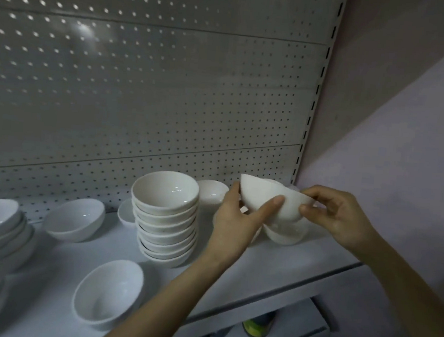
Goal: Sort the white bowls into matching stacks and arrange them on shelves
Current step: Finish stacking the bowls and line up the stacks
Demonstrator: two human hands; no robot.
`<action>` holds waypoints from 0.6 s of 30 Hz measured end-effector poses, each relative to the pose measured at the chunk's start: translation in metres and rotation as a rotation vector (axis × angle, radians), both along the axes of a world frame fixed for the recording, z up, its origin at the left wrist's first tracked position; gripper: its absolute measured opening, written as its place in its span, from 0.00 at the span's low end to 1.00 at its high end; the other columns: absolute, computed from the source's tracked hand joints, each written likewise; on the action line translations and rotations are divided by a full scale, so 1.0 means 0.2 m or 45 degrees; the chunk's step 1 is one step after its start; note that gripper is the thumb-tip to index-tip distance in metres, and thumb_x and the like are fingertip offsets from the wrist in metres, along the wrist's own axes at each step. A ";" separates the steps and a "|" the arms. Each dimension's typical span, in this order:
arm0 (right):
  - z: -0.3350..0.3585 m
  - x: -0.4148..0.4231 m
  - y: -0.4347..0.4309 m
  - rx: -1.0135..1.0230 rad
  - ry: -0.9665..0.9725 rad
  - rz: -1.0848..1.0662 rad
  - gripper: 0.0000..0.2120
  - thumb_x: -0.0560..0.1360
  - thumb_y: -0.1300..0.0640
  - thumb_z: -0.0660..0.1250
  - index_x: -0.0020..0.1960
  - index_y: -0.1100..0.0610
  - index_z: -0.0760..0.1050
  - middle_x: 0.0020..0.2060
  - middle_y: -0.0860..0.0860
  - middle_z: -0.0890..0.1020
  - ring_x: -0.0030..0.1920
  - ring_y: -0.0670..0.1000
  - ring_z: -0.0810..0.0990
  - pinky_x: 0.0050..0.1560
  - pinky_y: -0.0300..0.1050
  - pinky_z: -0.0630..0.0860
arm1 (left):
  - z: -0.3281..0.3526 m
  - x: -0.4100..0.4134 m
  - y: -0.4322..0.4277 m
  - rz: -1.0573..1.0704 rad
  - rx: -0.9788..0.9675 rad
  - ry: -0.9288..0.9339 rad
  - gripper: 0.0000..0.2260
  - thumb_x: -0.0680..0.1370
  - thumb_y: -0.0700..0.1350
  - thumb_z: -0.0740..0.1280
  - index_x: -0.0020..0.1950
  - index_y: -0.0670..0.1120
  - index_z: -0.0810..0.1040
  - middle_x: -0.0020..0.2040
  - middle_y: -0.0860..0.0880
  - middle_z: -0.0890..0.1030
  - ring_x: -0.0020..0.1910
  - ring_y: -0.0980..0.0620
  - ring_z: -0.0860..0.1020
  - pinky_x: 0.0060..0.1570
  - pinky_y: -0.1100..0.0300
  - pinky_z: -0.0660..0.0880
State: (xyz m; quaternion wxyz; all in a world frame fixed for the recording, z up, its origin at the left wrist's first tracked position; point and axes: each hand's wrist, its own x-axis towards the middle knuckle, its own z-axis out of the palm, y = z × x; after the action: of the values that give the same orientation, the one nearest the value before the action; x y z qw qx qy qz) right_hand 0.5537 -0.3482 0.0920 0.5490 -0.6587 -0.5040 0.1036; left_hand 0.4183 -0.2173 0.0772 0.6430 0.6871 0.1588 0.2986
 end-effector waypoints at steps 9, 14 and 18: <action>0.08 -0.23 0.30 0.188 0.221 0.065 0.47 0.52 0.31 0.74 0.66 0.44 0.63 0.61 0.35 0.71 0.60 0.30 0.71 0.51 0.26 0.72 | 0.13 -0.26 0.21 0.107 0.065 -0.284 0.27 0.65 0.51 0.73 0.62 0.51 0.70 0.56 0.54 0.78 0.51 0.64 0.79 0.44 0.69 0.76; 0.08 -0.32 0.53 0.132 0.309 0.215 0.42 0.56 0.36 0.76 0.64 0.55 0.70 0.58 0.48 0.80 0.59 0.47 0.78 0.55 0.41 0.77 | 0.15 -0.41 0.42 0.079 0.228 -0.218 0.30 0.67 0.50 0.70 0.67 0.50 0.64 0.57 0.58 0.74 0.52 0.69 0.77 0.45 0.71 0.75; 0.08 -0.33 0.68 0.085 0.302 0.285 0.35 0.59 0.41 0.76 0.62 0.51 0.69 0.56 0.42 0.80 0.59 0.42 0.77 0.53 0.36 0.75 | 0.15 -0.49 0.66 0.083 0.379 -0.079 0.35 0.67 0.54 0.75 0.70 0.50 0.64 0.65 0.54 0.73 0.63 0.62 0.73 0.59 0.65 0.73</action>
State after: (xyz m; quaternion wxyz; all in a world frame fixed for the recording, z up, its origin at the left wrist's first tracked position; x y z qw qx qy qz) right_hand 0.4867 -0.2114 0.1080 0.6112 -0.5629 -0.5091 0.2245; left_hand 0.3200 -0.0863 0.1064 0.5286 0.7597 0.1151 0.3608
